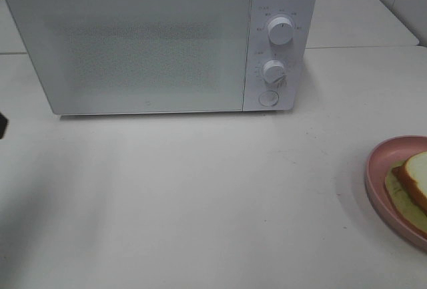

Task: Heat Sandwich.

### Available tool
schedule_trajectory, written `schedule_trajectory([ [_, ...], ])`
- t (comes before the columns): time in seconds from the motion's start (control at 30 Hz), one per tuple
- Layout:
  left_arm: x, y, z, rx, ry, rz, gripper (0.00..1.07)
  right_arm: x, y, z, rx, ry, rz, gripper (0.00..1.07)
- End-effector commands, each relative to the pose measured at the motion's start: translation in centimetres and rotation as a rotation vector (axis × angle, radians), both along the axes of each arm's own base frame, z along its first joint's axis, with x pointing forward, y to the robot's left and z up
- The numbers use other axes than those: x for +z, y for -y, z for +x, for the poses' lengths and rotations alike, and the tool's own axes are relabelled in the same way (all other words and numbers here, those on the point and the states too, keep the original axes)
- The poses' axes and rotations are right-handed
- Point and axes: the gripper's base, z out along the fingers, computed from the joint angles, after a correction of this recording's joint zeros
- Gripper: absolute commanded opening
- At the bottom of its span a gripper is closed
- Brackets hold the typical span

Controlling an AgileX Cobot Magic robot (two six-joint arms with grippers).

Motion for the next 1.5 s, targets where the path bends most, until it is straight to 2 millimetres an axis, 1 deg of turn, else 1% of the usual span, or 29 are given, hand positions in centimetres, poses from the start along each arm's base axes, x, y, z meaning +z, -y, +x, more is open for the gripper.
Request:
schedule_trajectory([
  [0.03, 1.0, -1.8, -1.7, 0.137, -0.006, 0.049, 0.95, 0.0, 0.0, -0.2, -0.003, 0.035, -0.007, 0.75],
  [0.07, 1.3, -2.2, -2.3, 0.174, -0.006, 0.066, 0.95, 0.0, 0.0, -0.2, -0.003, 0.035, -0.007, 0.75],
  [0.1, 1.8, -2.8, -3.6, 0.214, -0.018, 0.113, 0.95, 0.0, 0.0, -0.2, -0.003, 0.035, -0.007, 0.75],
  [0.13, 2.1, -3.1, -4.3, 0.229, -0.019, 0.145, 0.95, 0.0, 0.0, -0.2, -0.003, 0.035, -0.007, 0.75],
  [0.17, 2.1, -3.1, -4.3, 0.229, -0.019, 0.145, 0.95, 0.0, 0.0, -0.2, -0.003, 0.035, -0.007, 0.75],
  [0.23, 2.7, -3.4, -5.6, 0.267, 0.001, 0.176, 0.95, 0.0, 0.0, -0.2, -0.003, 0.035, -0.007, 0.75],
  [0.27, 3.3, -3.5, -6.8, 0.284, 0.046, 0.19, 0.95, 0.0, 0.0, -0.2, -0.003, 0.035, -0.007, 0.75],
  [0.3, 3.3, -3.5, -6.8, 0.284, 0.046, 0.19, 0.95, 0.0, 0.0, -0.2, -0.003, 0.035, -0.007, 0.75],
  [0.37, 3.7, -3.4, -8.0, 0.288, 0.102, 0.188, 0.95, 0.0, 0.0, -0.2, -0.003, 0.035, -0.007, 0.75],
  [0.4, 4.0, -3.3, -9.4, 0.277, 0.163, 0.19, 0.95, 0.0, 0.0, -0.2, -0.003, 0.035, -0.007, 0.75],
  [0.43, 3.9, -3.2, -10.1, 0.26, 0.193, 0.191, 0.95, 0.0, 0.0, -0.2, -0.003, 0.035, -0.007, 0.75],
  [0.47, 3.9, -3.2, -10.1, 0.26, 0.193, 0.191, 0.95, 0.0, 0.0, -0.2, -0.003, 0.035, -0.007, 0.75],
  [0.53, 3.6, -3.0, -11.3, 0.233, 0.235, 0.189, 0.95, 0.0, 0.0, -0.2, -0.003, 0.035, -0.007, 0.75],
  [0.57, 2.8, -2.6, -12.4, 0.21, 0.263, 0.172, 0.95, 0.0, 0.0, -0.2, -0.003, 0.035, -0.007, 0.75],
  [0.6, 2.3, -2.5, -12.8, 0.2, 0.273, 0.161, 0.95, 0.0, 0.0, -0.2, -0.003, 0.035, -0.007, 0.75],
  [0.63, 2.3, -2.5, -12.8, 0.2, 0.273, 0.161, 0.95, 0.0, 0.0, -0.2, -0.003, 0.035, -0.007, 0.75],
  [0.67, 1.8, -2.3, -13.2, 0.193, 0.285, 0.15, 0.95, 0.0, 0.0, -0.2, -0.003, 0.035, -0.007, 0.75],
  [0.7, 0.8, -2.1, -13.9, 0.184, 0.297, 0.13, 0.95, 0.0, 0.0, -0.2, -0.003, 0.035, -0.007, 0.75],
  [0.77, -0.1, -1.9, -14.5, 0.183, 0.3, 0.115, 0.95, 0.0, 0.0, -0.2, -0.003, 0.035, -0.007, 0.75],
  [0.83, -0.2, -1.8, -14.8, 0.187, 0.329, 0.102, 0.95, 0.0, 0.0, -0.2, -0.003, 0.035, -0.007, 0.75],
  [0.87, -0.1, -1.7, -15.4, 0.188, 0.378, 0.1, 0.95, 0.0, 0.0, -0.2, -0.003, 0.035, -0.007, 0.75],
  [0.97, 0.0, -1.8, -16.0, 0.195, 0.428, 0.107, 0.95, 0.0, 0.0, -0.2, -0.003, 0.035, -0.007, 0.75],
  [1.0, 0.1, -1.8, -16.8, 0.2, 0.475, 0.108, 0.95, 0.0, 0.0, -0.2, -0.003, 0.035, -0.007, 0.75],
  [1.07, 0.1, -1.7, -17.5, 0.202, 0.519, 0.107, 0.95, 0.0, 0.0, -0.2, -0.003, 0.035, -0.007, 0.75],
  [1.1, 0.1, -1.7, -17.5, 0.202, 0.519, 0.107, 0.95, 0.0, 0.0, -0.2, -0.003, 0.035, -0.007, 0.75],
  [1.23, 0.2, -1.6, -19.3, 0.214, 0.636, 0.103, 0.95, 0.0, 0.0, -0.2, -0.003, 0.035, -0.007, 0.75],
  [1.27, 0.2, -1.6, -19.3, 0.214, 0.636, 0.103, 0.95, 0.0, 0.0, -0.2, -0.003, 0.035, -0.007, 0.75],
  [1.33, 0.2, -1.6, -20.4, 0.22, 0.708, 0.109, 0.95, 0.0, 0.0, -0.2, -0.003, 0.035, -0.007, 0.75],
  [1.5, 0.2, -1.7, -20.4, 0.221, 0.704, 0.115, 0.95, 0.0, 0.0, -0.2, -0.007, 0.03, -0.005, 0.75],
])
